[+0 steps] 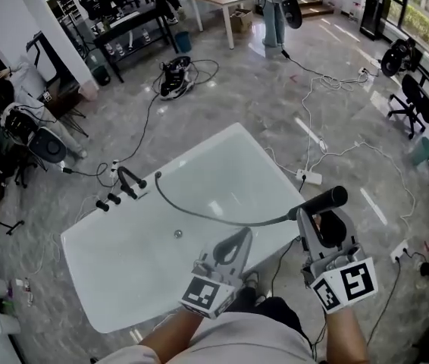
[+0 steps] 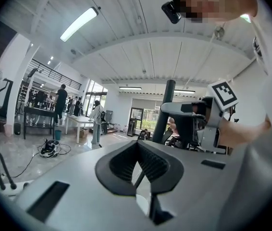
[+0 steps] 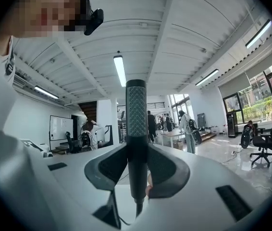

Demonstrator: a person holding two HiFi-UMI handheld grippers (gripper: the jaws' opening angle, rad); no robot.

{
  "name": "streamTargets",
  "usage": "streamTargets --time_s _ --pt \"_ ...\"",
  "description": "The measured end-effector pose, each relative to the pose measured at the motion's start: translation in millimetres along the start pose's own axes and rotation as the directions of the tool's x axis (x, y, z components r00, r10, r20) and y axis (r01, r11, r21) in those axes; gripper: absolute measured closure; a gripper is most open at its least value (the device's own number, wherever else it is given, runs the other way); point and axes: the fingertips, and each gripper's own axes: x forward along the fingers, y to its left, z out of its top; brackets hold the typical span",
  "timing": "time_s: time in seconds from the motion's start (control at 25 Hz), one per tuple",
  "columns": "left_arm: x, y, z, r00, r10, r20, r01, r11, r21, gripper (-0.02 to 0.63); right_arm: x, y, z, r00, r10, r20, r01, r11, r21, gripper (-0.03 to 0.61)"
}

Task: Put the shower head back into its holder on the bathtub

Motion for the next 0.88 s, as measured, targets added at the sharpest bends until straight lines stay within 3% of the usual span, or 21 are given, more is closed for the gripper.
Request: streamTargets --time_s 0.2,0.4,0.72,0.88 --pt "30.4 10.2 8.7 0.999 -0.029 0.014 0.03 0.999 -0.027 0.611 22.4 -22.0 3.9 1.0 -0.026 -0.005 0.026 1.0 -0.005 0.44" --pt "60.6 7.4 11.0 0.998 -0.057 0.006 0.057 0.998 0.004 0.611 37.1 -46.3 18.0 1.0 -0.02 0.01 0.02 1.0 -0.014 0.44" --pt "116.4 2.1 10.5 1.0 0.001 -0.002 -0.001 1.0 0.0 0.611 56.6 -102.8 31.2 0.998 0.037 0.044 -0.036 0.999 -0.01 0.44" --pt "163.8 -12.2 -2.7 0.998 0.058 -0.028 -0.058 0.998 0.01 0.611 64.3 -147.3 26.7 0.993 0.111 0.038 -0.111 0.994 0.005 0.44"
